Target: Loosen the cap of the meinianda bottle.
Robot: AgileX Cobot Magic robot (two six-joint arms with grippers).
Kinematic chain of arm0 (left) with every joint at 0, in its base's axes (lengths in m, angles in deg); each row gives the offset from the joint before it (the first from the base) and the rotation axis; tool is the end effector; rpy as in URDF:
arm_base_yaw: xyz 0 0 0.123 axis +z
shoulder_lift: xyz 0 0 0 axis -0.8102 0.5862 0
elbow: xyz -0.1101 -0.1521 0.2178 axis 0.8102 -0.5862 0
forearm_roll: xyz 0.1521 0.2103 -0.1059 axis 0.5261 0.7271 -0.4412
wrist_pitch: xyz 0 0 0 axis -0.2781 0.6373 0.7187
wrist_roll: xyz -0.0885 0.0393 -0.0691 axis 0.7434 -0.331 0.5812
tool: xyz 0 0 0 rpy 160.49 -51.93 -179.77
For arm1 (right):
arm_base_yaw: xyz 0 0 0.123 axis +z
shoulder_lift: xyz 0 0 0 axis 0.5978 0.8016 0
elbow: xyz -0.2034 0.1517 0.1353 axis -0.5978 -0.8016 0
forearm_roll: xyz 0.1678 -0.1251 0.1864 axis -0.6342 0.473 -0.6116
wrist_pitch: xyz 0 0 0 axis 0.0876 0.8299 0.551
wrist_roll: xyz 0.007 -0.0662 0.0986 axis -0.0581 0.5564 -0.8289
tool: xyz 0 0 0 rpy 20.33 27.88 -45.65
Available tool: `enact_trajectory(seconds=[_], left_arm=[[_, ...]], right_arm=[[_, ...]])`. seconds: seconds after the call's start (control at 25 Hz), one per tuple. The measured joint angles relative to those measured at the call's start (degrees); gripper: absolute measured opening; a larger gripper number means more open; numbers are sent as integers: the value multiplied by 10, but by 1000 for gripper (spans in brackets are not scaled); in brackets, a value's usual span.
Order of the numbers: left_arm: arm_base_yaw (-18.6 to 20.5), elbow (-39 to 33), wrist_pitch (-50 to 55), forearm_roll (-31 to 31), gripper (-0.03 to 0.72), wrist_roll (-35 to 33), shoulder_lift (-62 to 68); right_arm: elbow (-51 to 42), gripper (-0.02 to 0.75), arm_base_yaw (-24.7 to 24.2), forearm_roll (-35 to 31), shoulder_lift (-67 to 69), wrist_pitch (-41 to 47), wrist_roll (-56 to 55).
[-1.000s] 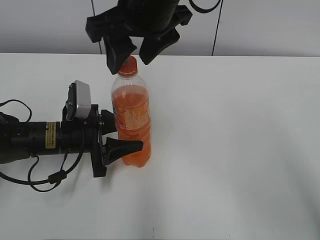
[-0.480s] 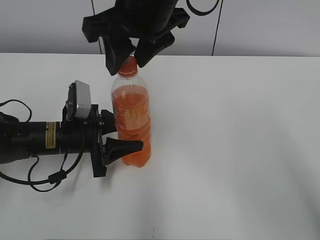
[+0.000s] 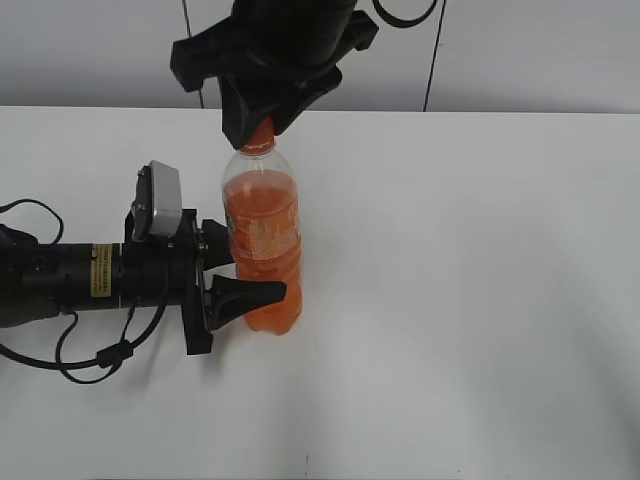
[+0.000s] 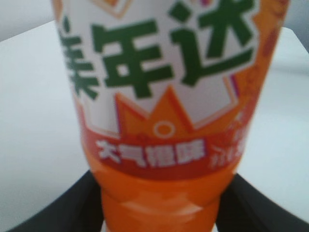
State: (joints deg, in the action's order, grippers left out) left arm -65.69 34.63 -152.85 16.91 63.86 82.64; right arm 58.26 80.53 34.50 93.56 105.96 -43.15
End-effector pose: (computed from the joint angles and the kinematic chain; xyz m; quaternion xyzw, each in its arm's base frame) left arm 0.3071 -0.1693 0.0424 0.4874 0.6262 -0.3830 0.4729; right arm 0.3298 0.3424 0.2908 -0.3807 0.8999 0.1452 0.1551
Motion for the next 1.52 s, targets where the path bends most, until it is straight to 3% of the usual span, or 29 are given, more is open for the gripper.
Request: enact_trajectory(seconds=[0.12,0.44,0.76,1.16,1.24,1.44,1.52], left_arm=[[0,0,0,1,394,0,0],[0,0,1,0,394,0,0],[0,0,1,0,394,0,0],[0,0,1,0,394,0,0],[0,0,1,0,394,1,0],[0,0,1,0,394,1,0],[0,0,1,0,394,1,0]], right_arm=[[0,274,0,0,0,0,82],[2,272,1,22,0,0,449],[2,272,2,28,0,0,653],[3,293,2,31,0,0,678],[3,328,2,33,0,0,660],[3,498,2,25,-13,0,628],[3,523,3,23,-25,0,611]])
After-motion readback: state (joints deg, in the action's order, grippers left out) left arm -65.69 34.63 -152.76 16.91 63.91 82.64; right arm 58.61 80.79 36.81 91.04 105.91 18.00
